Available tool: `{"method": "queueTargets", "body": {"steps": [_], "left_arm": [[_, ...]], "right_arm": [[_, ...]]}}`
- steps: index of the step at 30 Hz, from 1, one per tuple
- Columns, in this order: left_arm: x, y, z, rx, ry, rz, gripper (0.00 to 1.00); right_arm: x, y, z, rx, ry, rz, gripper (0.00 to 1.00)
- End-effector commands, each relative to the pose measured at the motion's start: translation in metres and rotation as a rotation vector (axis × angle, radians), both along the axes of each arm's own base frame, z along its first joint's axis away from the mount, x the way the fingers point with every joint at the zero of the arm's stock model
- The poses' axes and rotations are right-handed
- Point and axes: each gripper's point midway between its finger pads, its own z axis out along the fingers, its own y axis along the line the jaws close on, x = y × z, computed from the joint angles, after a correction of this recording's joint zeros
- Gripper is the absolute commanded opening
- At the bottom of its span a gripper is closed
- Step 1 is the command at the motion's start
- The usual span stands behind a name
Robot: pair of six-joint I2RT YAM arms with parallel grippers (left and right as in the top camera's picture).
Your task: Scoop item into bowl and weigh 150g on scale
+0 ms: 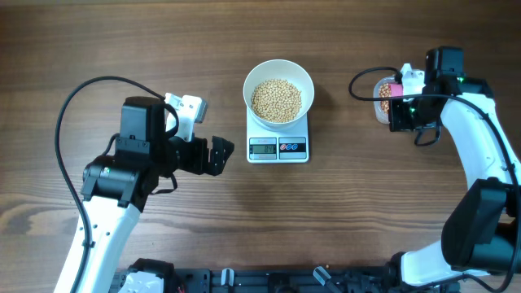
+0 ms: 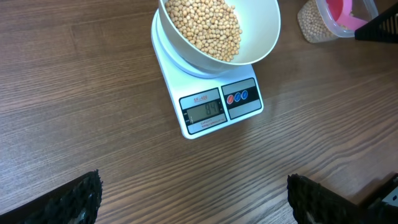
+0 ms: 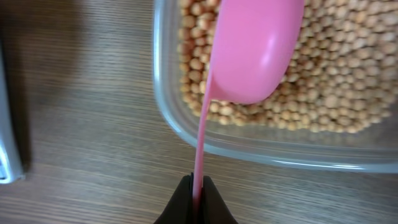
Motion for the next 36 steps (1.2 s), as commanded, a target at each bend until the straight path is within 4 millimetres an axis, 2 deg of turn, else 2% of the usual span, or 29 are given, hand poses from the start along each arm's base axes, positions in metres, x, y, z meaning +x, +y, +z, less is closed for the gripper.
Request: {"method": "queueTargets", "body": {"steps": [1,7,13,23,31,36], "left_arm": [[0.000,0.000,0.000,-0.008,0.004,-0.002,1.00],[0.000,0.000,0.000,-0.008,0.004,-0.002,1.00],[0.000,0.000,0.000,-0.008,0.004,-0.002,1.00],[0.000,0.000,0.000,-0.008,0.004,-0.002,1.00],[0.000,0.000,0.000,-0.008,0.004,-0.002,1.00],[0.000,0.000,0.000,-0.009,0.005,-0.002,1.00]], "right_arm": [[-0.003,0.023,-0.004,0.129,0.019,0.001,0.04],[-0.002,0.021,-0.003,0.177,0.039,-0.165,0.04],[0.006,0.035,0.013,0.410,0.004,-0.185,0.04],[0.008,0.018,0.024,0.529,-0.019,-0.262,0.04],[-0.001,0.004,0.015,0.539,0.002,-0.328,0.05],[-0.008,0.001,0.013,0.622,0.010,-0.360,0.04]]}}
